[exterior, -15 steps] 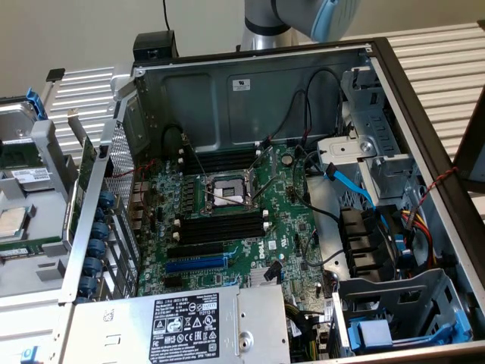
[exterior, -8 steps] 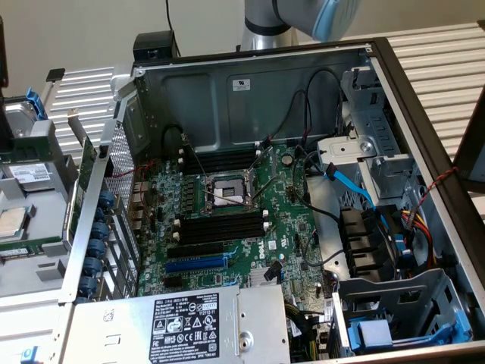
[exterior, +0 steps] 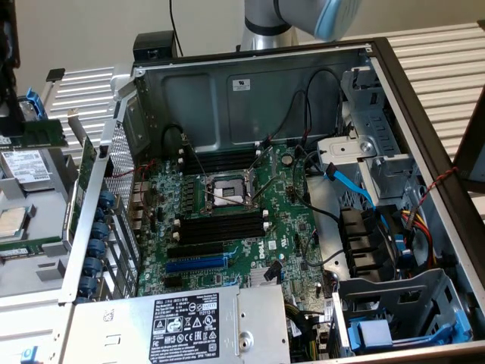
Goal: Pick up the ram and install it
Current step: 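Pick up the ram and move it above insertion slot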
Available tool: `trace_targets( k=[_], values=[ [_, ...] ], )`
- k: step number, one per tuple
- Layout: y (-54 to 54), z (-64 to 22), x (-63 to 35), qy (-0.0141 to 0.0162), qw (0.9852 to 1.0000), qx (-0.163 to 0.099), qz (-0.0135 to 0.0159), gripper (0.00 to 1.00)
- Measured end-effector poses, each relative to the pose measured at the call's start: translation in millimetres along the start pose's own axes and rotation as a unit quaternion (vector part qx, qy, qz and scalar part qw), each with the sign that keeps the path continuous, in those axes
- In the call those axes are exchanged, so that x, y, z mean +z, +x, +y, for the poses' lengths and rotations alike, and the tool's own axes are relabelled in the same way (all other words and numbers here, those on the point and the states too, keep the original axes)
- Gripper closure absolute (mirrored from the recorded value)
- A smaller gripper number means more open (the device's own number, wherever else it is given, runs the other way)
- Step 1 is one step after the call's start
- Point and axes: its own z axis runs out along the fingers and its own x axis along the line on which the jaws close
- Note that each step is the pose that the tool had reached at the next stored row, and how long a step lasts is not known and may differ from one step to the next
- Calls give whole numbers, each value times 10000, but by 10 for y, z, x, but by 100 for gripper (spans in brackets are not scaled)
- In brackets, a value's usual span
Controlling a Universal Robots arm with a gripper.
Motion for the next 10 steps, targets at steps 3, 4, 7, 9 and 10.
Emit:
trace_targets(
  k=[3, 4, 7, 9, 10],
  values=[
    [8, -105, -32, -51, 10000, 1, 22, 87],
    [9, -139, -40, -70, 10000, 2, 31, 87],
    [11, -237, -63, -132, 9999, 2, 42, 87],
    [16, -309, -84, -151, 9999, 3, 53, 87],
    [19, -338, -94, -156, 9999, 3, 59, 87]
  ],
)
